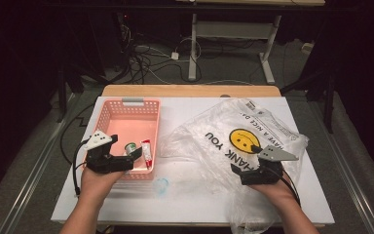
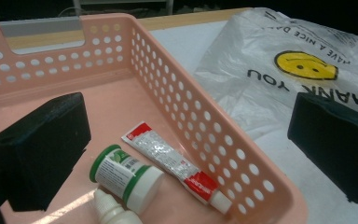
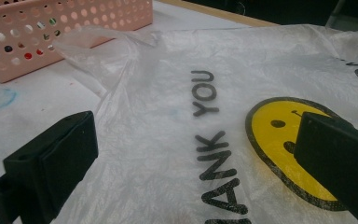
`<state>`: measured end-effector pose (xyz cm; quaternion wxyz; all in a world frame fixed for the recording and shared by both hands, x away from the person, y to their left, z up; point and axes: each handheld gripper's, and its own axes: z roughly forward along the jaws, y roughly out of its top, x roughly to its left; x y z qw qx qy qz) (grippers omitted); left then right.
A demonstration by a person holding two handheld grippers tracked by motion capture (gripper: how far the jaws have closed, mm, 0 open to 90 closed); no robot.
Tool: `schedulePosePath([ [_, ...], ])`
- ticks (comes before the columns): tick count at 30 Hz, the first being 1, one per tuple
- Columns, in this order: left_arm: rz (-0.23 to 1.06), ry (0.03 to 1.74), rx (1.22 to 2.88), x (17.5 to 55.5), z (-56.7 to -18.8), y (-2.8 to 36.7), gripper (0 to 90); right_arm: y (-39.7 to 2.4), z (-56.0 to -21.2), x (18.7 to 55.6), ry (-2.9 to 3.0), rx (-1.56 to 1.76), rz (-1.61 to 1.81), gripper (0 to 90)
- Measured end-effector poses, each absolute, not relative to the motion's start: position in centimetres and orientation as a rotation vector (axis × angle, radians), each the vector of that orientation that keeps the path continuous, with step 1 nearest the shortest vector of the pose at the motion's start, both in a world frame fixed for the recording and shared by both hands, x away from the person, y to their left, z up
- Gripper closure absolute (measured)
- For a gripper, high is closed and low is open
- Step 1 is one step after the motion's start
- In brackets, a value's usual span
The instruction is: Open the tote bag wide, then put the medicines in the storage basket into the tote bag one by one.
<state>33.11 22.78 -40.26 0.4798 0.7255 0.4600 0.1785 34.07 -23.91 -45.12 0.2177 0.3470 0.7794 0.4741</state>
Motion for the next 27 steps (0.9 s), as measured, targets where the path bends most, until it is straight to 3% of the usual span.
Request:
schedulePosePath([
  [13, 0.447, 1.158, 1.834, 37.0, -38.9, 22.7, 0.0, -24.1, -44.5, 33.9, 2.124, 0.969, 1.351, 0.0],
  [27, 0.325, 1.246, 1.918, 41.0, -39.8, 21.7, 4.7, -24.6, -43.7, 33.3, 2.087, 0.957, 1.371, 0.0],
])
